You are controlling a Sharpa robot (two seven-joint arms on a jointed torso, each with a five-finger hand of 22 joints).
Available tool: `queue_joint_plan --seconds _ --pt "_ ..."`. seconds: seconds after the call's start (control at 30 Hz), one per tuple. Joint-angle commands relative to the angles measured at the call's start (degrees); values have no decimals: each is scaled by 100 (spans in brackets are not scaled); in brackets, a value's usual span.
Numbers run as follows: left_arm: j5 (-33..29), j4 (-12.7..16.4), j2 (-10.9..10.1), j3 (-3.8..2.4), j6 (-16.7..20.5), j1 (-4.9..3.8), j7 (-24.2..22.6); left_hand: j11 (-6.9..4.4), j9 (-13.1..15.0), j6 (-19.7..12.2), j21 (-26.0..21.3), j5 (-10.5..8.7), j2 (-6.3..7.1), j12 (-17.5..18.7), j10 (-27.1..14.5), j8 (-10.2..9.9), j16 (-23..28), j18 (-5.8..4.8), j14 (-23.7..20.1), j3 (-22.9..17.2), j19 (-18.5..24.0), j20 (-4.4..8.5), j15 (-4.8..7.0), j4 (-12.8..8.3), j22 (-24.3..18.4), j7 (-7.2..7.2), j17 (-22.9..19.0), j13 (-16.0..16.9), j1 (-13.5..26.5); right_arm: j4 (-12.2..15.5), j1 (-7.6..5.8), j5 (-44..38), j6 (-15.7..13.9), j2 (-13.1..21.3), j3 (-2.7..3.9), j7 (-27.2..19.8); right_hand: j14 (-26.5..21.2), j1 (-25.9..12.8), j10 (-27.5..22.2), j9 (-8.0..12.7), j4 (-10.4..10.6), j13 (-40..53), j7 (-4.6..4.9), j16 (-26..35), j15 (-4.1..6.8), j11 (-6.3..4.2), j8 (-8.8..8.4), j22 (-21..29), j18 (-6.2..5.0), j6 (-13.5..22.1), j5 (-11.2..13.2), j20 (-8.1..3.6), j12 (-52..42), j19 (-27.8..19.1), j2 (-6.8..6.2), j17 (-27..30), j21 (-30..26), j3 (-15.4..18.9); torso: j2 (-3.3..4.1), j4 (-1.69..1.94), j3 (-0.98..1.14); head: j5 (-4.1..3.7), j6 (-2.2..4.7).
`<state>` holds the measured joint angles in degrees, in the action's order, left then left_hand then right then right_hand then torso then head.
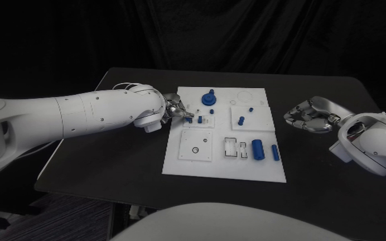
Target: Assemble the parts on the task board
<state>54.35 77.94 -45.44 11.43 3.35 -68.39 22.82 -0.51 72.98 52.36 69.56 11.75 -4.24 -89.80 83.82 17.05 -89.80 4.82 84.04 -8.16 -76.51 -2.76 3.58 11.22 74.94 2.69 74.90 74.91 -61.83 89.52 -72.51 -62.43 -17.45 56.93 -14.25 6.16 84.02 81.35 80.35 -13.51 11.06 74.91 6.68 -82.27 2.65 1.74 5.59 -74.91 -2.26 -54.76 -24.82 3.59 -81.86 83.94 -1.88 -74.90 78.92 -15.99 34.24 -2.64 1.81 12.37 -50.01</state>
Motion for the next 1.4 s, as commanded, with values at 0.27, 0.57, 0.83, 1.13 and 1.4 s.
queue_joint_plan --seconds 0.27,0.57,0.83,1.13,1.4 --pt "14 33 4 65 -289 78 210 -21 -5 -52 -11 -28 -4 -20 618 -19 -20 66 596 -11 -28 -11 5 -55 154 38 1510 1509 -68 4 15 -2 36 9 4 95 323 -42 -41 10 -12 262 13 21 -31 5 -21 -948 -86 21 -27 22 28 62 19 -272 -18 -36 -1 0 -1 -2 1" --pt "14 58 11 65 -260 78 200 -22 -4 -54 -11 -28 -6 -20 618 -18 -20 66 596 -15 -28 -10 6 -63 156 37 1510 1509 -78 3 15 -1 40 10 4 97 323 -42 -41 10 -12 262 13 21 -31 5 -21 -948 -86 21 -27 22 28 62 19 -272 -18 -36 0 0 -1 4 1" --pt "14 56 35 66 -223 78 169 -10 -7 -89 -26 -138 -11 -20 618 -31 -20 67 596 17 -24 -10 2 -21 157 57 1510 1509 -32 -2 15 0 47 1 4 97 323 -42 -41 10 -12 262 13 21 -31 5 -21 -948 -86 21 -27 22 28 62 19 -272 -18 -36 0 1 -1 3 1" --pt "14 52 44 66 -243 78 174 20 -19 -118 -36 -355 59 -20 618 -47 -20 64 596 220 -32 -29 -23 126 180 93 1510 1509 144 -5 15 0 61 -3 4 109 321 -51 -41 9 -21 255 11 29 -30 4 -16 -944 -88 12 -29 22 33 59 19 -259 -29 -48 -3 -2 1 -7 1" --pt "99 26 39 66 -270 79 273 34 -33 -134 -43 -628 58 -20 618 -61 -20 63 596 459 -46 -44 -37 328 207 107 1510 1509 325 -7 15 0 68 0 4 119 321 -60 -43 10 -21 250 13 29 -30 5 -17 -943 -89 13 -28 22 36 58 10 -259 -32 -46 -3 -5 -2 -2 1"
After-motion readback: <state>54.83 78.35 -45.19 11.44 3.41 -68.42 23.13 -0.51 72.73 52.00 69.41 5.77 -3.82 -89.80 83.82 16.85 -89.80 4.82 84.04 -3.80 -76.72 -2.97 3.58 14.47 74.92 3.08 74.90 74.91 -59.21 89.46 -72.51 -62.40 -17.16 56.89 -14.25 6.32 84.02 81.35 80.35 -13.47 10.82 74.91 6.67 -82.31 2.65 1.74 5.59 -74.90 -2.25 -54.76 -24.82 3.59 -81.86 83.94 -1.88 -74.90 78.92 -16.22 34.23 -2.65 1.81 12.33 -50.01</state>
